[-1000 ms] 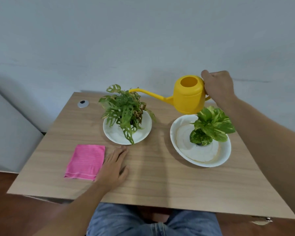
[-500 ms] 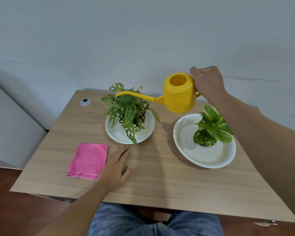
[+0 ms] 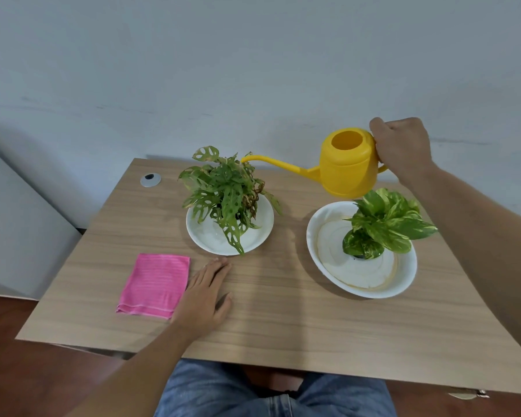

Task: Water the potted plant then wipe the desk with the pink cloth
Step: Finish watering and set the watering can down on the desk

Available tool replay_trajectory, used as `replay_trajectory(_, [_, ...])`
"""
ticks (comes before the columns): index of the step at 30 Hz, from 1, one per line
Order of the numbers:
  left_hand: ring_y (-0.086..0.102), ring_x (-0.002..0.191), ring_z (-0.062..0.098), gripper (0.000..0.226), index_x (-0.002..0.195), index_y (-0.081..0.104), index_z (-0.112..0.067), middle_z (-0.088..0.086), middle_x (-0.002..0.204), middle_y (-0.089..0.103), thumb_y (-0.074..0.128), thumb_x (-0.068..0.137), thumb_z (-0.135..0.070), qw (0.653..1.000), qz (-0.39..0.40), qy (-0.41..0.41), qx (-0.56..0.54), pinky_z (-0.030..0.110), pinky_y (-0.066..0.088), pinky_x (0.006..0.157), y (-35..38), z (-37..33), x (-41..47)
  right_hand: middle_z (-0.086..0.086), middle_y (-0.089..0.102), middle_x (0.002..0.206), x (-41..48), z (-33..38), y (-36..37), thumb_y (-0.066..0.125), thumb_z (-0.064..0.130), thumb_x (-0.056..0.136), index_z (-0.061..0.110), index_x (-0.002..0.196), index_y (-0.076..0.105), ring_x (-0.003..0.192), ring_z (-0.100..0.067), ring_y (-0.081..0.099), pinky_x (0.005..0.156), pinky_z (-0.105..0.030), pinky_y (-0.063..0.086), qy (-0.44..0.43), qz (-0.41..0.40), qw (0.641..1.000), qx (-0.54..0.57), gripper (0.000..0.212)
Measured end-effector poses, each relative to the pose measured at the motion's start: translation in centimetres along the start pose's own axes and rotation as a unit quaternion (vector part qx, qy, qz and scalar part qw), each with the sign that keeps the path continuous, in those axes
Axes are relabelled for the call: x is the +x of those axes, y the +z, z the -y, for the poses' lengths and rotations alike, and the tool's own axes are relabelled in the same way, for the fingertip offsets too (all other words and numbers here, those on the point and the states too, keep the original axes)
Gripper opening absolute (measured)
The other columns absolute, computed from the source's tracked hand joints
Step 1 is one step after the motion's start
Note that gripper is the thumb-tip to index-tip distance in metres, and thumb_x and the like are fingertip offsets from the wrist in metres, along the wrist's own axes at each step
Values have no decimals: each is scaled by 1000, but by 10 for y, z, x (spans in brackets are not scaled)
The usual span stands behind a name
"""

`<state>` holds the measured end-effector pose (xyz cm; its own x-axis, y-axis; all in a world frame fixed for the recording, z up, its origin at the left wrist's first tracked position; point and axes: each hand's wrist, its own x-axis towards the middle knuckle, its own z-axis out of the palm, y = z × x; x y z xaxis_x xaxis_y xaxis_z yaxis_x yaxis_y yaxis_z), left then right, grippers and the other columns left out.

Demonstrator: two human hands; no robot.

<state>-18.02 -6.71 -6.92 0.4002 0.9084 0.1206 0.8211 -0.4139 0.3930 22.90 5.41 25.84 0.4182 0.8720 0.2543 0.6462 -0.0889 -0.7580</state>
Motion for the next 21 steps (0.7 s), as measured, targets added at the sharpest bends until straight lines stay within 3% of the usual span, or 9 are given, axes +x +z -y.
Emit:
replay_trajectory(5, [22, 171, 16, 74, 174, 31, -22, -4, 180, 29, 53, 108, -47, 1000, 8, -6, 0, 47, 24, 139, -1, -1, 0, -19, 43, 66, 2, 4, 8, 55, 33, 96, -9, 69, 50, 60, -26, 37, 62, -34, 35, 10, -19, 1000, 0, 50])
replay_trajectory(10, [17, 172, 14, 76, 175, 30, -21, -4, 182, 26, 50, 108, -49, 1000, 14, -8, 5, 45, 20, 140, -2, -1, 0, -21, 48, 70, -1, 13, 20, 53, 34, 97, -19, 79, 55, 66, -29, 43, 65, -34, 38, 10, -11, 1000, 15, 56])
replay_trajectory(21, [24, 170, 16, 75, 173, 34, -21, -4, 179, 31, 55, 106, -46, 1000, 6, -5, -8, 47, 26, 139, -1, 0, 0, -19, 42, 68, -28, 2, 15, 54, 38, 93, -14, 75, 49, 65, -29, 47, 67, -36, 40, 40, 7, 998, 50, 55])
